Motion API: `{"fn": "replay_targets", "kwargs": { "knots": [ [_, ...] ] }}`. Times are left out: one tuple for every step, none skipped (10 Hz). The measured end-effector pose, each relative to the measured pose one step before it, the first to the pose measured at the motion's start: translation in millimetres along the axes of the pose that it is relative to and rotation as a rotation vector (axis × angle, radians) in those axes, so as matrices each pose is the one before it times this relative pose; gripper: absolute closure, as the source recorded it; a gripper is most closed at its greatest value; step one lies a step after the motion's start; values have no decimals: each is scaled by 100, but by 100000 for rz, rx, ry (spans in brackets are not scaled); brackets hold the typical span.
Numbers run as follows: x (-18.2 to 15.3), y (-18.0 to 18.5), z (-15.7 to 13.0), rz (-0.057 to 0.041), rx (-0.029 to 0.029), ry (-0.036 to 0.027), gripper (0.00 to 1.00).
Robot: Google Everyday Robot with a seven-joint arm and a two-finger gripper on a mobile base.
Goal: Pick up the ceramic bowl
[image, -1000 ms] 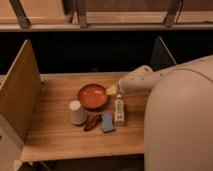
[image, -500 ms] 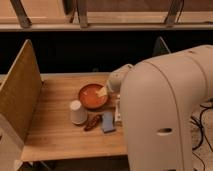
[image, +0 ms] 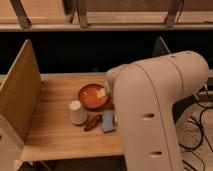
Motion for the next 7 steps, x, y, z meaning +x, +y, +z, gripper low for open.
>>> {"fn": "replay_targets", "kwargs": {
  "knots": [
    [-11, -11, -19, 22, 5, -44, 20],
    [22, 17, 24, 23, -78, 5, 20],
    [-128, 163, 135, 291, -1049, -308, 20],
    [-176, 378, 359, 121, -1670, -111, 20],
    [-192, 448, 402, -339, -1326, 135, 20],
    [-199, 450, 460, -692, -942, 503, 20],
    [-26, 380, 599, -793, -578, 1079, 20]
  ]
}}
